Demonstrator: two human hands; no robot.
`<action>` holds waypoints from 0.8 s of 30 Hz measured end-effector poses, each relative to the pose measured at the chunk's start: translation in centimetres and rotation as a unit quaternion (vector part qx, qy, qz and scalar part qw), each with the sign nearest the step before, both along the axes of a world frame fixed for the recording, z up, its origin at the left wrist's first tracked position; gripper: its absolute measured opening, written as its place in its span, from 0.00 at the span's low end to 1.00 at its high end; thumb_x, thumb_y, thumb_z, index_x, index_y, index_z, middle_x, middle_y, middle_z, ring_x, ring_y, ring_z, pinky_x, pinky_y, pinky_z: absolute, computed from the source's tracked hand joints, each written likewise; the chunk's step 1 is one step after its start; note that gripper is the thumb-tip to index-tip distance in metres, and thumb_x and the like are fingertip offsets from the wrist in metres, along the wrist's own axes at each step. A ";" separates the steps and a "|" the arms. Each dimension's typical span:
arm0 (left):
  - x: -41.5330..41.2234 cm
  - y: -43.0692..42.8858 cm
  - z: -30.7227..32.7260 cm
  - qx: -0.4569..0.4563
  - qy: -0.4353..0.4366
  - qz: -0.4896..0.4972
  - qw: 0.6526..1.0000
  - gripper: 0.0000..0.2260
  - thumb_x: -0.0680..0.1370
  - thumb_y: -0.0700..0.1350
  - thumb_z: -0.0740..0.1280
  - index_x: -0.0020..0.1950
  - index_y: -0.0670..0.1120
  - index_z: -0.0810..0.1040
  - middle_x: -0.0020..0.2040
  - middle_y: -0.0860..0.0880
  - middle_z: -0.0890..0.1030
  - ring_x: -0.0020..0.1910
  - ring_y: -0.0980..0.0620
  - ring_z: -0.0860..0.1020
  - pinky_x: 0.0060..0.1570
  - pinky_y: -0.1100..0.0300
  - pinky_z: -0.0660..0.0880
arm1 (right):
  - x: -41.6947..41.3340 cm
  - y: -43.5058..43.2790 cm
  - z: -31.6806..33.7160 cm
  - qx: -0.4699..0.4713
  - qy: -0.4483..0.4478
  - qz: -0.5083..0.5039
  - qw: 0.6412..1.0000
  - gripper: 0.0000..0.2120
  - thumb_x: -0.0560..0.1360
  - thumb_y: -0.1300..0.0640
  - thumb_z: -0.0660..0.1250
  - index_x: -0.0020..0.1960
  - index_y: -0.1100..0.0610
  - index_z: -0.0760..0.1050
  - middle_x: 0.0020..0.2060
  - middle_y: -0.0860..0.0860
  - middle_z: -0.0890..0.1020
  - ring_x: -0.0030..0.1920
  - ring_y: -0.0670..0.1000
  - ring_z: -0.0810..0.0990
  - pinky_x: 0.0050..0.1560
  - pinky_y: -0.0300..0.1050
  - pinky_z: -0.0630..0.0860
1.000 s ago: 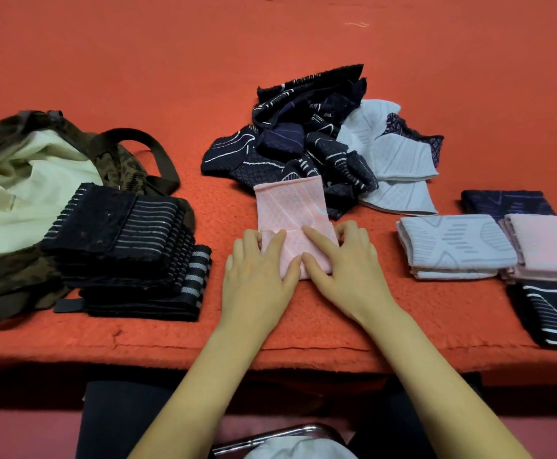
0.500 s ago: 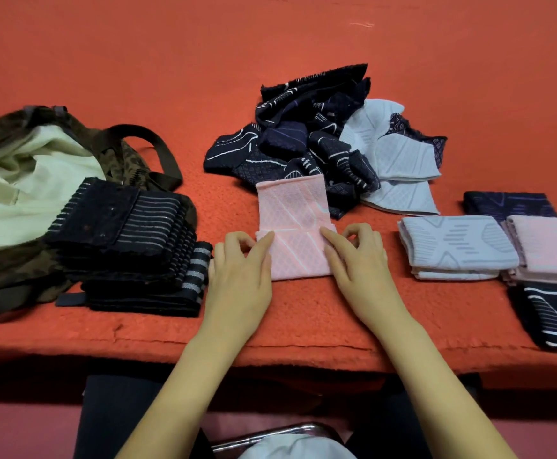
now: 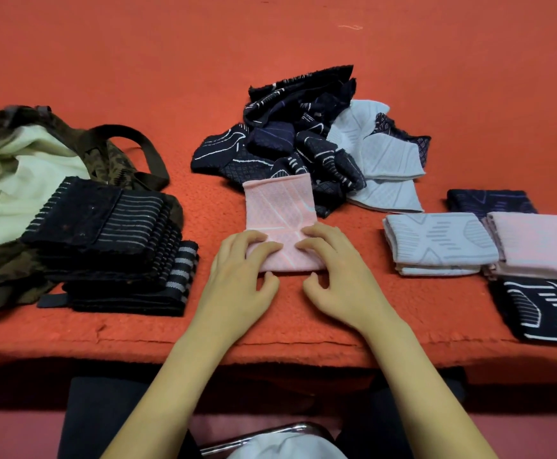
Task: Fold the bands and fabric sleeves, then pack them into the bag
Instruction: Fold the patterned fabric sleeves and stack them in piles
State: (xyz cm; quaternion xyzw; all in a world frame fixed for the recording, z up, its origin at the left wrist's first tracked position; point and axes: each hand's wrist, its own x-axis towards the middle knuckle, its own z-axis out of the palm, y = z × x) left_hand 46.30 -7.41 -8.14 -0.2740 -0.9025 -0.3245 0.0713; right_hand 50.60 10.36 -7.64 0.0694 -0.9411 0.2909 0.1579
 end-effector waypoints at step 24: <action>-1.7 1.5 1.1 0.057 -0.094 0.120 0.987 0.25 0.81 0.45 0.59 0.76 0.42 0.56 0.66 0.40 0.72 0.64 0.42 0.70 0.60 0.58 0.61 | 0.1 0.8 0.2 -0.261 -0.037 -0.076 0.962 0.34 0.75 0.59 0.68 0.74 0.50 0.54 0.41 0.46 0.79 0.41 0.42 0.77 0.49 0.35 0.71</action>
